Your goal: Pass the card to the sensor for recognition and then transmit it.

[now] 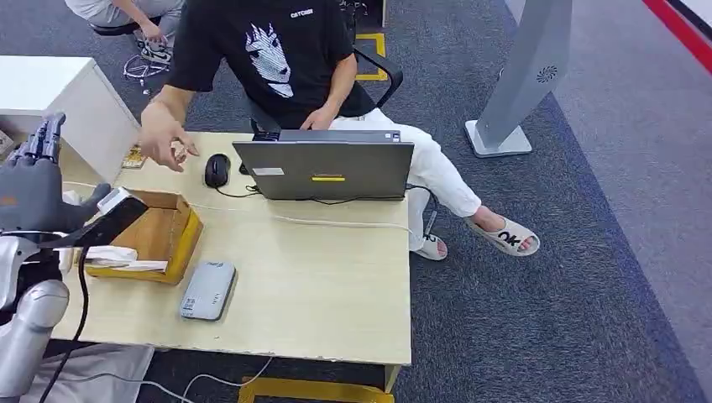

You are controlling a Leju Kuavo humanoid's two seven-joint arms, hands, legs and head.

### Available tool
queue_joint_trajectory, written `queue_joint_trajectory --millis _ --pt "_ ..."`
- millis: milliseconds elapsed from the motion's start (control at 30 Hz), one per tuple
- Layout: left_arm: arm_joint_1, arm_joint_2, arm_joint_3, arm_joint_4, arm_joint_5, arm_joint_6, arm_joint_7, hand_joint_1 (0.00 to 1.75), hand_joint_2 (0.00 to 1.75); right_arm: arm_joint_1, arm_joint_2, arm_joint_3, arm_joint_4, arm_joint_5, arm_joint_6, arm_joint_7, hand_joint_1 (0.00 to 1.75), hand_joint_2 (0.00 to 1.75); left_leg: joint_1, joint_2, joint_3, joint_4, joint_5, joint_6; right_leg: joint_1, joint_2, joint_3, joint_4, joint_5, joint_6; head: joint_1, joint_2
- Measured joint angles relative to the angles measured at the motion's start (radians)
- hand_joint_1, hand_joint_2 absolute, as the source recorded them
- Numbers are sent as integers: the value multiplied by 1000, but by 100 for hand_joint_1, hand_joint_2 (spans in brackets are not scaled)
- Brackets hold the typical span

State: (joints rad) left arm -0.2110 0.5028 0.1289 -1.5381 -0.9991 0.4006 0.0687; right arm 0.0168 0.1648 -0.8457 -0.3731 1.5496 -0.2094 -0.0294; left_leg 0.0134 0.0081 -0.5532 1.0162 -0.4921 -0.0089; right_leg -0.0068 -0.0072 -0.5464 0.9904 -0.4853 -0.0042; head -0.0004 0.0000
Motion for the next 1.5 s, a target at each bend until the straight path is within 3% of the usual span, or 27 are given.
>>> queue_joint_trajectory --millis 233,533,867,933,1067,1233,1300,1400,1500 --pt "41 0 29 0 19 31 -12 0 175 1 -8 0 25 -11 -14 5 0 175 0 0 0 0 0 0 0 0 0 0 0 0 0 0" --pt "243 19 99 -126 6 18 -45 0 175 6 -15 0 45 -39 -27 5 0 175 0 1 -1 0 -1 0 0 1 -2 0 -1 1 0 0" --pt "280 19 130 -167 3 19 -52 0 175 5 -16 0 48 -39 -27 5 0 175 0 1 -1 0 0 -1 0 1 -1 0 0 0 0 0" --pt "303 17 138 -182 7 38 -76 0 175 5 -16 0 49 -40 -25 5 0 175 0 2 0 0 0 -1 0 1 0 0 0 0 0 0" --pt "418 -18 165 -274 4 110 -147 0 175 16 -15 -2 47 -52 -5 6 0 175 0 4 -1 0 -2 0 0 3 -1 0 -1 0 0 0" --pt "564 -91 200 -387 -40 140 -194 0 175 35 17 -13 1 -56 7 19 0 175 0 4 -1 0 -3 -1 0 3 -1 -1 -2 0 0 0" --pt "610 -113 222 -418 -59 118 -192 0 175 40 34 -18 -18 -54 14 21 0 175 0 3 -1 0 -3 -1 0 3 -1 -1 -2 0 0 0" --pt "666 -126 258 -456 -87 -22 -144 0 175 47 49 -30 -51 -52 46 20 0 175 0 3 -1 0 -3 -1 0 2 -1 -1 -2 0 0 0" --pt "691 -137 288 -478 -96 -102 -127 0 175 58 54 -37 -90 -38 96 17 0 175 1 2 -1 0 -3 -1 0 1 -1 -1 -2 0 0 0"
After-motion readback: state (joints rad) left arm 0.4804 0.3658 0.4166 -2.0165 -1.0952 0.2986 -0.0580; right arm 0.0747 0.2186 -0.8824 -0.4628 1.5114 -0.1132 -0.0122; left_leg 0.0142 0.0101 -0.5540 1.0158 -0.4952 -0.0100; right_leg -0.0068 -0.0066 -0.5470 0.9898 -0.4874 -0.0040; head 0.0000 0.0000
